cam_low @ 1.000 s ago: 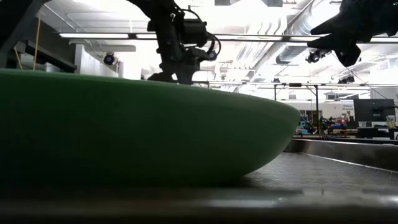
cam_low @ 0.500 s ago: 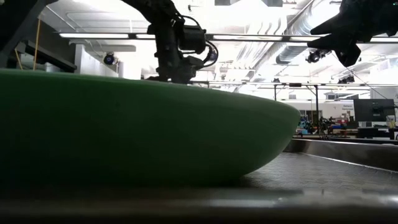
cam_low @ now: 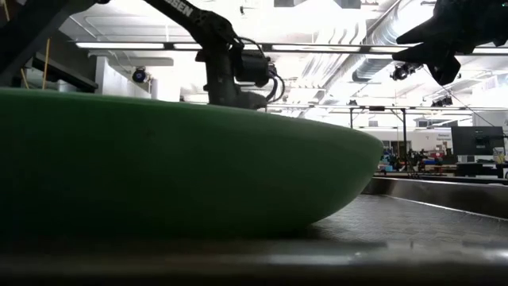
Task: Set up tray
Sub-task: Stack the white bowl on top of the green plate on the brown tray
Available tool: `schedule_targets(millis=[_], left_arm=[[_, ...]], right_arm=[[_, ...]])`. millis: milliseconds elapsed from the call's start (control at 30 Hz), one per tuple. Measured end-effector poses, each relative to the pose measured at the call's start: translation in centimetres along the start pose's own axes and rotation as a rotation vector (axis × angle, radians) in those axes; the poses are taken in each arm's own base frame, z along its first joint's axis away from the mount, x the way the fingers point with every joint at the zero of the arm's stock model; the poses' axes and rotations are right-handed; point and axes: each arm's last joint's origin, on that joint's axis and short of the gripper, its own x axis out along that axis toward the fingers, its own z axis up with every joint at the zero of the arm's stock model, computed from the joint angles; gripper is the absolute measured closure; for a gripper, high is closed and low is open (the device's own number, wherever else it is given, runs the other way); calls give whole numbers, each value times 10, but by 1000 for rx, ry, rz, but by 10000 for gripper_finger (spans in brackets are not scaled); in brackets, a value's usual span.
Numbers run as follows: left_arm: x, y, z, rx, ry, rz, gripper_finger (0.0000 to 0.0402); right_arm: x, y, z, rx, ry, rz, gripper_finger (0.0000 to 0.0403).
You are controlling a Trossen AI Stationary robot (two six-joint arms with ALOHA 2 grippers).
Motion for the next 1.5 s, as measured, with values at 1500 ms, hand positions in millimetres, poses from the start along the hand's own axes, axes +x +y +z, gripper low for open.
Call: schedule_targets(millis=[1500], left_arm=[[9,-3,8,55,-53,-25,218]], right_arm=[[0,0,0,0,1,1,274]])
